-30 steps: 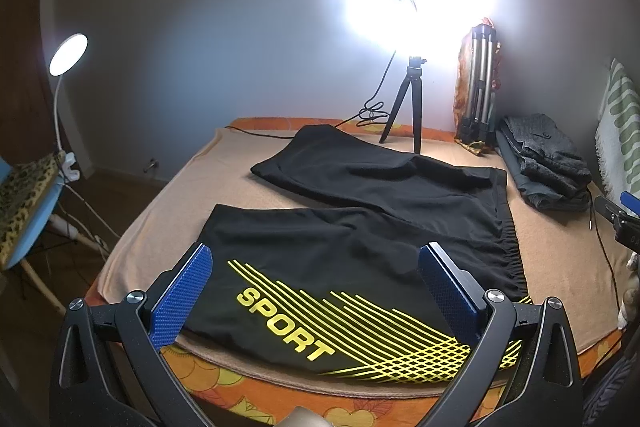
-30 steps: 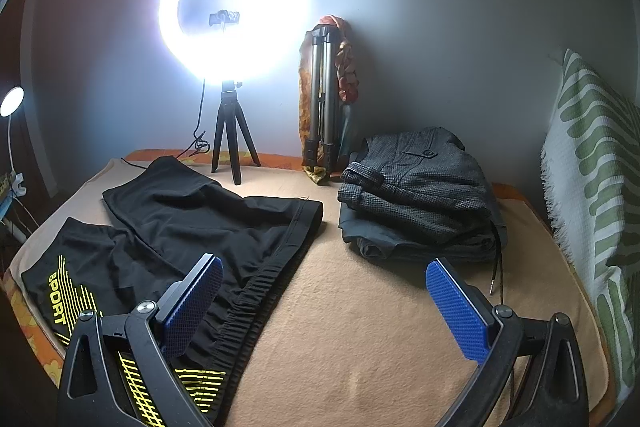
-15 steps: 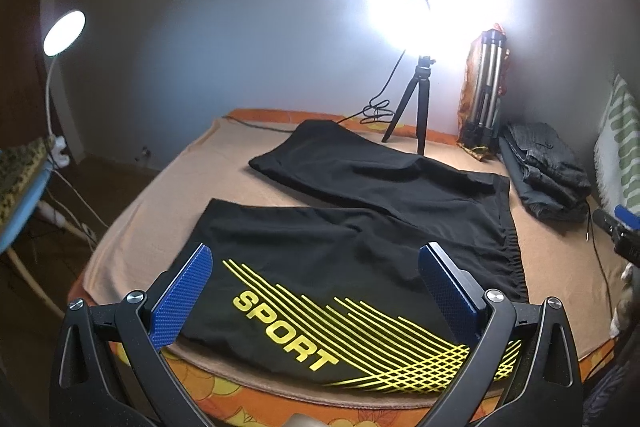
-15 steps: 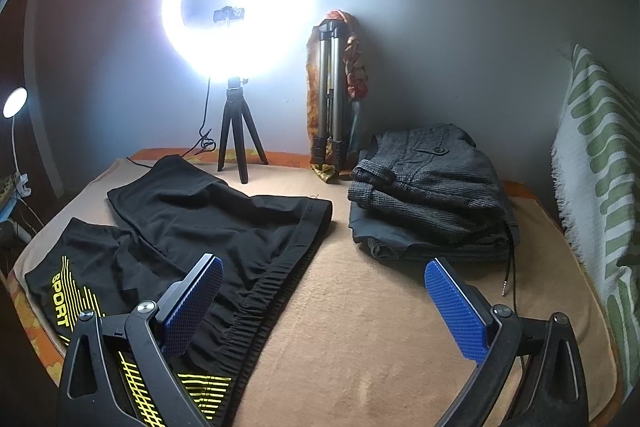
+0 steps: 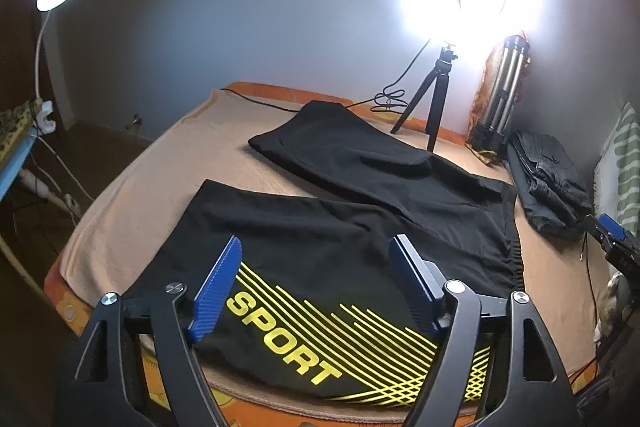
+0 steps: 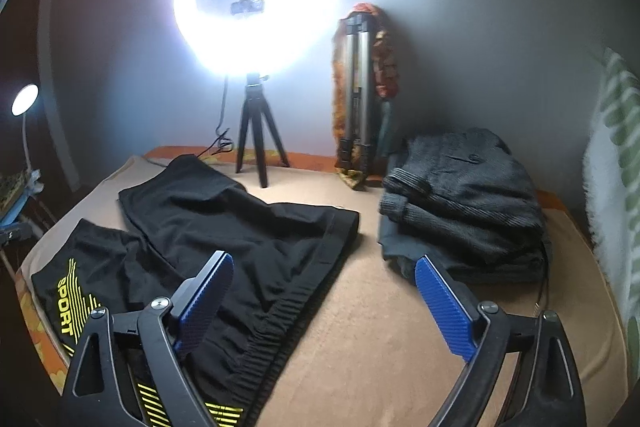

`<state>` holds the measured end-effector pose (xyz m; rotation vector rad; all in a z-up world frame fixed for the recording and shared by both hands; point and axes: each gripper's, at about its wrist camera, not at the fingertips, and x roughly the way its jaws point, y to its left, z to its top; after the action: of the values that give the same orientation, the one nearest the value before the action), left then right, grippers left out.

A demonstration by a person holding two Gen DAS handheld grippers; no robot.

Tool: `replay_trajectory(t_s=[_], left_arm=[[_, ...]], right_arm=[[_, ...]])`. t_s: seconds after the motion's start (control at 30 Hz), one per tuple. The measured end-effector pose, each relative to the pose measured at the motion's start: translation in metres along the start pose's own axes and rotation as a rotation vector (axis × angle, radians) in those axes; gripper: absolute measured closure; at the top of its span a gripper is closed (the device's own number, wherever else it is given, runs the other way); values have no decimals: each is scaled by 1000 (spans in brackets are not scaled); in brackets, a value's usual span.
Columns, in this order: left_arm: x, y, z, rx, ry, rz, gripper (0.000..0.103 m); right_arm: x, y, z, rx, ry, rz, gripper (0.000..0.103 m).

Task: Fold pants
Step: 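Move the right gripper to the pants leg edge and close on it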

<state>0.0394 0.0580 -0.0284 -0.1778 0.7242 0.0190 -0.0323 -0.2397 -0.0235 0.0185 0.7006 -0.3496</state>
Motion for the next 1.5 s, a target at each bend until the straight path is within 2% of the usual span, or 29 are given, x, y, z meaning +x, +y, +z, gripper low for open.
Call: replay_trajectory(t_s=[0.23,0.43,0.53,0.63,0.7,0.87,1.0,1.23,1.5], left_arm=[[5,5,7,-20,7,12,32],[1,10,12,-16,-3,46,32],[5,17,15,-51,3,39,32],[13,21,20,-69,18,27,32],[22,19,24,-61,41,16,32],[46,9,38,2,75,18,32],[68,2,53,2,101,-12,32],[106,-12,75,54,125,-24,32],[156,-23,90,80,183,-47,32]], right_arm=[[25,-4,12,-7,48,108,14],[44,-4,29,-87,78,134,19],[56,-8,37,-107,92,148,19],[75,-10,44,-152,137,165,26],[93,-8,48,-235,179,158,29],[132,-1,56,-385,271,201,31],[173,10,57,-491,350,188,33],[232,17,62,-555,475,189,33],[278,13,65,-550,604,233,33]])
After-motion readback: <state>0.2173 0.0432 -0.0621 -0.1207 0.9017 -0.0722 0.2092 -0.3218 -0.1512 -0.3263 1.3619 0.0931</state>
